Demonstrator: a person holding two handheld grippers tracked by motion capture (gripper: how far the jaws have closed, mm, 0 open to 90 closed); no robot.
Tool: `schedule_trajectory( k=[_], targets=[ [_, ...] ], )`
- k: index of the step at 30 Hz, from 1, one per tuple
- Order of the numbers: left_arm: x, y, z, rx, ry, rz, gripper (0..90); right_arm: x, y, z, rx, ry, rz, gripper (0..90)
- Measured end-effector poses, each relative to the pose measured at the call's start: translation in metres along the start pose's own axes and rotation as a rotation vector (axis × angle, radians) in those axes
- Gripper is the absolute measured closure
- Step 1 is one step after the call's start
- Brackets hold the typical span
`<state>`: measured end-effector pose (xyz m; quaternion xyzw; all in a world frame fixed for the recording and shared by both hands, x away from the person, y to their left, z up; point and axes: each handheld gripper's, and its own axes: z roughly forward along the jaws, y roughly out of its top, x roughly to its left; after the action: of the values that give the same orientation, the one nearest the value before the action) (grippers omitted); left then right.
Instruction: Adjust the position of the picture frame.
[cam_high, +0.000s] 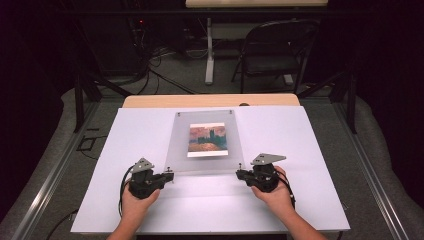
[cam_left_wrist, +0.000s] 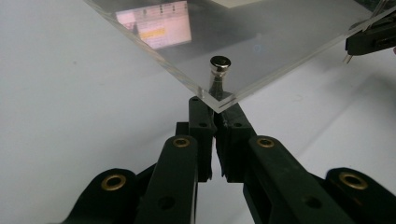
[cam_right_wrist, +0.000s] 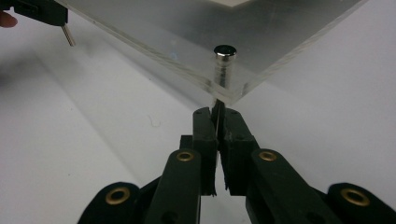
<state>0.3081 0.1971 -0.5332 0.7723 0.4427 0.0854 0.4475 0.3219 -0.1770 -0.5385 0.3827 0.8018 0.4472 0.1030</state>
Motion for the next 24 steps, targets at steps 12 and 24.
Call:
schedule_trajectory(
  k=[12, 24],
  targets=[
    [-0.013, 0.012, 0.013, -0.01, -0.034, 0.005, 85.4, -0.014, -0.004, -0.021, -0.016, -0.028, 0.04, 85.6],
    [-0.014, 0.015, 0.021, -0.001, -0.035, 0.008, 85.4, -0.019, -0.008, -0.023, -0.027, -0.038, 0.044, 85.6]
  ],
)
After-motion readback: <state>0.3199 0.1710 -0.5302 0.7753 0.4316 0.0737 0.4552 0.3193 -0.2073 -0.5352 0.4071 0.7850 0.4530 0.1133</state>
